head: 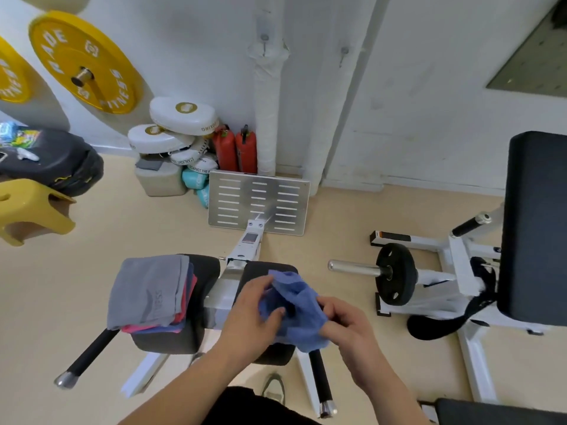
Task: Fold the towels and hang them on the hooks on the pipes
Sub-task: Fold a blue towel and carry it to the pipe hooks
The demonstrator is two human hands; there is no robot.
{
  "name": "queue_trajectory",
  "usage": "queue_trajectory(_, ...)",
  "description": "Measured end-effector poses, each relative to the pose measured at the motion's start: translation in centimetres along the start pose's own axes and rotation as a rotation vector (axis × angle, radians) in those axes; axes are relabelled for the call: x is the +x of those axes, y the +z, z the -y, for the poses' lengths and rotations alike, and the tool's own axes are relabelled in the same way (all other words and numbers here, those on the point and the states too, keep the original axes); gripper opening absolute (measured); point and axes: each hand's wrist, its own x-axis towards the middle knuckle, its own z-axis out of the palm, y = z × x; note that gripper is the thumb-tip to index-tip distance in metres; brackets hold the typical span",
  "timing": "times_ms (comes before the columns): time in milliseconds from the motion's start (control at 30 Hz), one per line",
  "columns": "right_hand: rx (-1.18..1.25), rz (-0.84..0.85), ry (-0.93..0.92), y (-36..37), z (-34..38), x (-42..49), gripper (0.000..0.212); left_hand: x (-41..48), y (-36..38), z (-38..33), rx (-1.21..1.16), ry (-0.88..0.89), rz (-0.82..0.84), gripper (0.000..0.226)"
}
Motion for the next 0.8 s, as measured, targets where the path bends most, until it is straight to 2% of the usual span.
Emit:
queue_trajectory(100, 0.096, 0.050, -0.003, -1.9, 2.2, -1.1, 0.019, 0.5, -0.2, -2.3, 0.063, 0.186, 0.041, 0.067)
queue_trajectory(167, 0.108, 0.063, -0.025, -2.7, 3.2, -1.5, 0.015, 0.6, -0.5, -3.7, 0.060, 0.201, 0.156, 0.059)
queue_trajectory(233, 0.081, 0.030, -0.036, -3.2, 4.0, -1.9, 0.017, 0.1, -1.0, -5.0, 0.068, 0.188, 0.260, 0.038)
queue_trajectory(300, 0.001, -0.029, -0.055, -3.6, 4.7, -2.0, 0.017, -0.3, -1.8, -5.8, 0.102, 0.189, 0.244, 0.012)
queue_trajectory(333, -0.056, -0.064, -0.078, -3.8, 5.0, -2.0, 0.013, -0.5, -2.4, -6.1, 0.110, 0.181, 0.217, 0.008)
queue_trajectory(433, -0.254, -0.166, -0.126, -4.7, 5.8, -1.5, 0.012, -1.0, -5.0, -6.9, 0.092, 0.172, 0.198, 0.010)
queue_trajectory(533, -0.458, -0.174, -0.118, -6.1, 6.1, -0.7, 0.017, -1.5, -8.0, -8.4, 0.120, 0.191, 0.238, 0.005)
queue_trajectory(600, -0.531, -0.139, -0.116, -6.8, 6.5, -0.2, 0.016, -1.8, -9.6, -9.4, 0.152, 0.223, 0.184, 0.008)
queue_trajectory(667, -0.588, -0.098, -0.131, -7.3, 7.3, 0.2, 0.018, -2.0, -10.7, -10.3, 0.125, 0.266, 0.042, 0.011)
queue_trajectory(800, -0.627, -0.020, -0.130, -7.3, 8.8, 0.4, 0.020, -2.9, -11.7, -11.9, -0.123, 0.300, -0.279, 0.013)
